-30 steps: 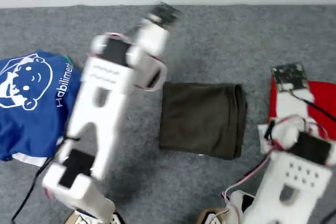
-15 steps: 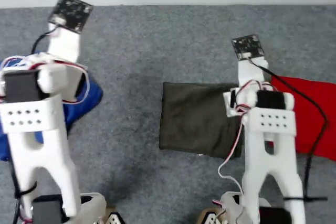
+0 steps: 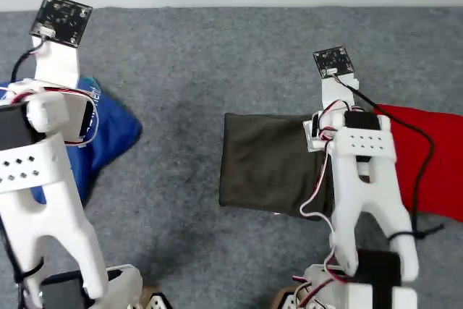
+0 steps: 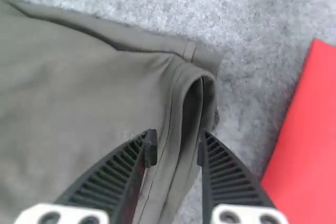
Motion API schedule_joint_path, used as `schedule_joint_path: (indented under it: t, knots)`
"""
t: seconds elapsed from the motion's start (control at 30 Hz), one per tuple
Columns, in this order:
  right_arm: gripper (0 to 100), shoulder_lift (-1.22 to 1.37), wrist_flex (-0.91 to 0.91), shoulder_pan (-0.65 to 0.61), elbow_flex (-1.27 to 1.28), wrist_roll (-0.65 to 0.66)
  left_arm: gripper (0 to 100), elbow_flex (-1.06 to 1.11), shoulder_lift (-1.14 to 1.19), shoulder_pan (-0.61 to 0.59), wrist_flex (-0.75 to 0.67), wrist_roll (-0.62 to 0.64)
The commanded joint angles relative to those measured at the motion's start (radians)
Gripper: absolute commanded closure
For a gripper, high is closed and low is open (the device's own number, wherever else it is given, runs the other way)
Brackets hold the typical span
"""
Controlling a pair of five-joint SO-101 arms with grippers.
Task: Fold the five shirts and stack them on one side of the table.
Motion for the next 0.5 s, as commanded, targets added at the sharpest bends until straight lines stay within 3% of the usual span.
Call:
schedule_joint_path:
  t: [0.0, 0.27, 0.4, 0.47]
  knots:
    - [85.7, 0.058, -0.054, -0.007, -0.058, -0.006, 99, -0.004, -0.029, 0.000, 0.011, -0.012]
    - [86.2, 0.229, -0.056, -0.012, -0.192, -0.006, 99, -0.002, -0.029, -0.002, 0.012, -0.009]
    - [98.4, 0.303, -0.050, -0.008, -0.258, 0.002, 99, -0.002, -0.029, -0.005, 0.012, -0.009]
    - [98.0, 0.315, -0.015, -0.007, -0.287, 0.035, 99, -0.002, -0.029, -0.005, 0.012, -0.009]
